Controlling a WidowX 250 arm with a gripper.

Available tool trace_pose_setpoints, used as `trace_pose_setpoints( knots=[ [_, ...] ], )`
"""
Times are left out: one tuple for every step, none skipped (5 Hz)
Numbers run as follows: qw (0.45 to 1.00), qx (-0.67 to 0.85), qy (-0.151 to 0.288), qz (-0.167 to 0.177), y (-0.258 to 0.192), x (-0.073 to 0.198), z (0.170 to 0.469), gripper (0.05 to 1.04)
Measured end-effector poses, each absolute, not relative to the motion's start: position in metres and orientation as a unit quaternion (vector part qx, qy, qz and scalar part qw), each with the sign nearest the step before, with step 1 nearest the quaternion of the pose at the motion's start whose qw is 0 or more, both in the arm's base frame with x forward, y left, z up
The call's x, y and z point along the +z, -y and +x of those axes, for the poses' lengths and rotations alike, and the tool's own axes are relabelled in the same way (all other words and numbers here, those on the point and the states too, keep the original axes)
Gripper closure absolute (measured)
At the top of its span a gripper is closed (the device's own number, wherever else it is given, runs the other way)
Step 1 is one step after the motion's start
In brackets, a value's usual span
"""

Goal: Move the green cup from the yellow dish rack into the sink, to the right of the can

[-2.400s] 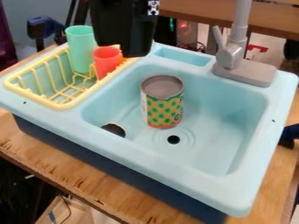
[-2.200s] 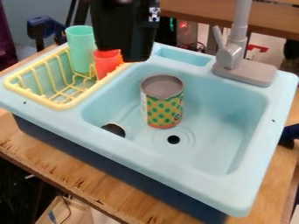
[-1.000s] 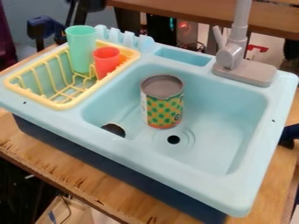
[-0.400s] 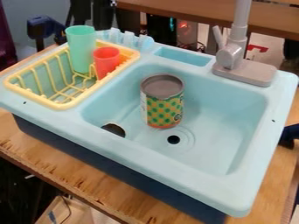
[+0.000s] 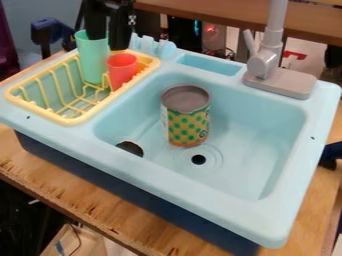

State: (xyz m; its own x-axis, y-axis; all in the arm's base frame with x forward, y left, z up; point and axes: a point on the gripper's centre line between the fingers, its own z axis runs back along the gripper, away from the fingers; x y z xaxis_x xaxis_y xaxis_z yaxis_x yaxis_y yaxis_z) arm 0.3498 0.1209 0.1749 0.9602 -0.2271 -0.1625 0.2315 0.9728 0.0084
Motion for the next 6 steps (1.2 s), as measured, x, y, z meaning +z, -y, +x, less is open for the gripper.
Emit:
trace_pose_setpoints(
  knots=[
    [0.989,-0.118,-0.087,0.012,-0.123,0.172,0.353,0.081],
    [0.988,-0.124,-0.093,0.006,-0.124,0.164,0.356,0.116],
    [0.989,-0.123,-0.088,-0.004,-0.132,0.164,0.354,0.386],
    [0.989,-0.119,-0.088,-0.010,-0.137,0.164,0.351,0.681],
    [0.989,-0.118,-0.082,-0.017,-0.136,0.168,0.352,0.902],
    [0.989,-0.117,-0.083,-0.018,-0.136,0.168,0.351,0.999]
  ],
)
